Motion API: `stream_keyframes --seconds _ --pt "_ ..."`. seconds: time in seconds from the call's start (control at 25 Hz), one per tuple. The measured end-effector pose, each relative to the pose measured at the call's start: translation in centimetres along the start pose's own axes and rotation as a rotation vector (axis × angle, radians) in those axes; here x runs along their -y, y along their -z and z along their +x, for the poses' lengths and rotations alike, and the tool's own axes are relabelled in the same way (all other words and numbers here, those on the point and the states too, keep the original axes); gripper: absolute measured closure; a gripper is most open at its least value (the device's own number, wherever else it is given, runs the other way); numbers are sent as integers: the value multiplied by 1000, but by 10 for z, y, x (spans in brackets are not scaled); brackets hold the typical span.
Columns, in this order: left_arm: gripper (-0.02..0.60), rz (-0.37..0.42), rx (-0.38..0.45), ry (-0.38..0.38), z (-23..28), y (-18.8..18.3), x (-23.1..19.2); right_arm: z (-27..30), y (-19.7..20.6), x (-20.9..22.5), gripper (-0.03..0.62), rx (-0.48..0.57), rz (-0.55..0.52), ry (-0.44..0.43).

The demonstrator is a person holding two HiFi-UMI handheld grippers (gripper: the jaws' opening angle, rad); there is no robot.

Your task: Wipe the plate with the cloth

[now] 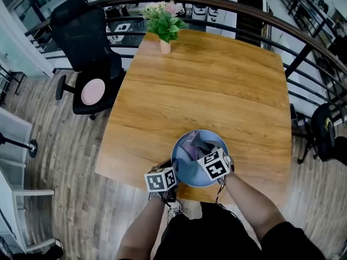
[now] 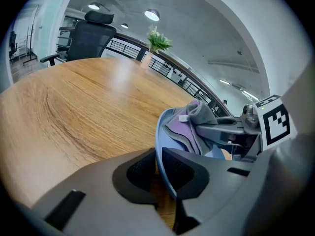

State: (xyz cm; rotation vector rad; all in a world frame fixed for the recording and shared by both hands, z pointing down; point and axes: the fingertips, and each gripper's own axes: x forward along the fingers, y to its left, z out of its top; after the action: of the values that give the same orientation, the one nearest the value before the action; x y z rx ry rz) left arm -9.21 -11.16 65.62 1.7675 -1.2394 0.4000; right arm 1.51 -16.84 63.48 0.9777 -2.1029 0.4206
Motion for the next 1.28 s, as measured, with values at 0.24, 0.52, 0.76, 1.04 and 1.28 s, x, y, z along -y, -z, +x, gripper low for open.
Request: stream_keyframes --seconds 0.24,0.52,0.76,1.04,1.28 --pt "500 70 43 -2 -22 -8 -7 -35 -4 25 522 93 139 30" --pt "476 187 157 0 -65 -39 -7 -85 -20 27 522 217 250 79" --pt "505 276 335 42 -129 -70 15 -143 -35 14 522 345 279 122" --pt "558 425 490 120 -202 -90 61 -208 -46 -11 522 464 266 172" --pt "563 486 545 149 -239 -81 86 -258 -38 -36 522 509 215 208"
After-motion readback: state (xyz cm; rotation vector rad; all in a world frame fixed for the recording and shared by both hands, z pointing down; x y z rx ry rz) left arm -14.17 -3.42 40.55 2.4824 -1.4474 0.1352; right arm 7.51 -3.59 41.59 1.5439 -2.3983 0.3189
